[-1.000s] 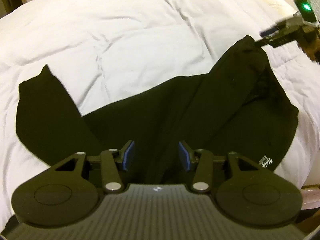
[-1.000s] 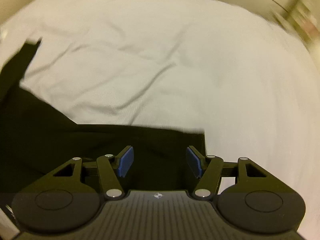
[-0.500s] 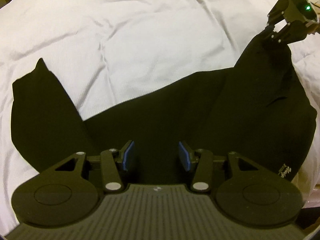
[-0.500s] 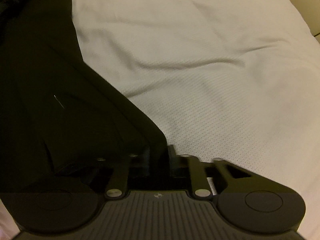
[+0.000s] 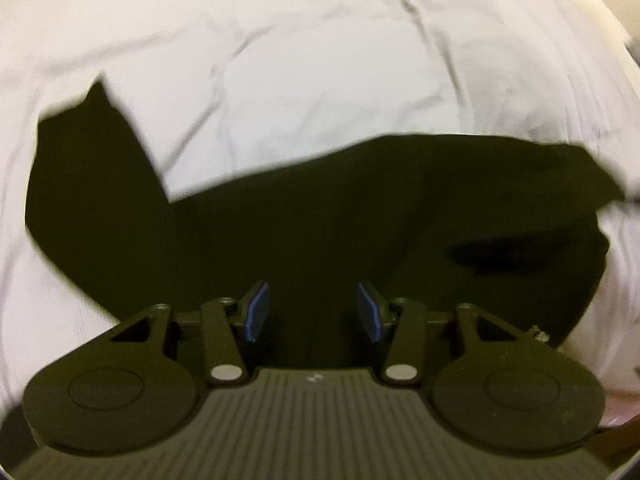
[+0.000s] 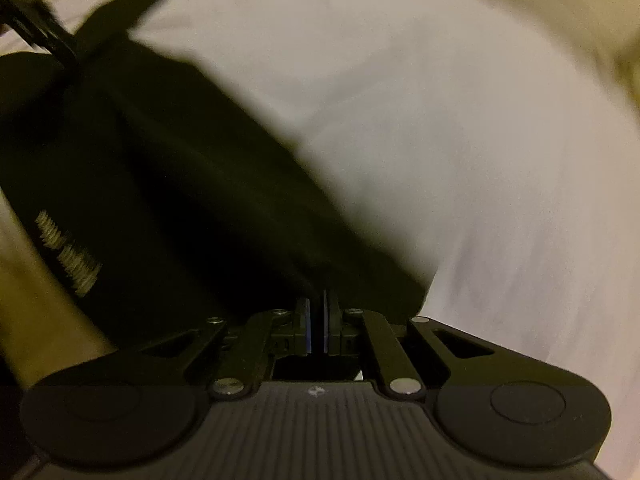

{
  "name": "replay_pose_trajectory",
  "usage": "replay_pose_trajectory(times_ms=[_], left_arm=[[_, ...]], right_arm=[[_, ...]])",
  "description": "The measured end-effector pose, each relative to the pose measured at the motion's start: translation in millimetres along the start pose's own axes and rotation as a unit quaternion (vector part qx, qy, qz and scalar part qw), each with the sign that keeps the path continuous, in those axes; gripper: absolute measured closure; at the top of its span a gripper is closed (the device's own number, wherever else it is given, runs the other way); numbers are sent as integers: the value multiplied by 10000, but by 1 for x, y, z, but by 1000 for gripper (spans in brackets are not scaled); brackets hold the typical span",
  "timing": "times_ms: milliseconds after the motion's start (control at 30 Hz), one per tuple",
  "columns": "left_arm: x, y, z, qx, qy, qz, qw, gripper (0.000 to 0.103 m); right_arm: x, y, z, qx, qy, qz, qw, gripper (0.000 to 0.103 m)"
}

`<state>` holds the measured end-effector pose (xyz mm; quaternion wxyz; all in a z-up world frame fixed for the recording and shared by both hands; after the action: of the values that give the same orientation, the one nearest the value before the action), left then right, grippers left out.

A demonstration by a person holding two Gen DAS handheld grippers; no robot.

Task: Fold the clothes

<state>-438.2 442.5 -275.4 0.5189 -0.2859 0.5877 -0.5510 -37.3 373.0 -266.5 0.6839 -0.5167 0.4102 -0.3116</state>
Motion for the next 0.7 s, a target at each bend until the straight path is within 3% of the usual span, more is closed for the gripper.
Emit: replay_pose_trajectory(times_ms=[100, 167, 200, 233, 333, 400, 433, 500, 600, 700], left_arm=[[17, -6, -8, 159, -636, -55, 9978, 59], [26, -9, -15, 222, -1081, -42, 9939, 56], [30, -10, -20, 261, -1342, -24, 9906, 56], [33, -9, -25, 303, -1665, -13, 9856, 55], [44, -2, -43, 402, -2628, -4, 9640, 51], [50, 4, -51, 445, -3088, 26, 9501, 51], [52, 8, -53, 488, -3227, 38, 9452, 51], [53, 15, -56, 523, -3393, 40, 9392, 50], [52, 28, -56, 280, -3298, -70, 9436, 50], [51, 39, -56, 184, -3177, -100, 9480, 63]], right_arm=[[40, 18, -7, 38, 1293, -447, 9906, 75], [52, 17, -2, -350, 2669, -336, 9625, 59], [57, 16, 3, -605, 3452, -188, 9364, 56], [63, 14, 9, -940, 4269, -11, 8994, 56], [83, 17, 29, -1584, 6119, 483, 7734, 56], [95, 20, 41, -1756, 6754, 702, 7128, 56], [101, 22, 46, -1794, 6984, 785, 6884, 56], [109, 23, 57, -1795, 7249, 896, 6590, 55], [116, 29, 68, -1800, 7424, 992, 6377, 54], [124, 39, 76, -1836, 7560, 986, 6205, 56]])
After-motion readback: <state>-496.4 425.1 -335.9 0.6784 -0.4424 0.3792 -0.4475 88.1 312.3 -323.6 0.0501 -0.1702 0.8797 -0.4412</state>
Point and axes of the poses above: each gripper's, at about its wrist camera, not at the fingertips, and y roughly the way its jaws point, z to its right, x to its underside, the point moved 5 cm from there along y, roughly the way its jaws point, and after that the axes turned 9 degrees about y, right-handed, at the moved point
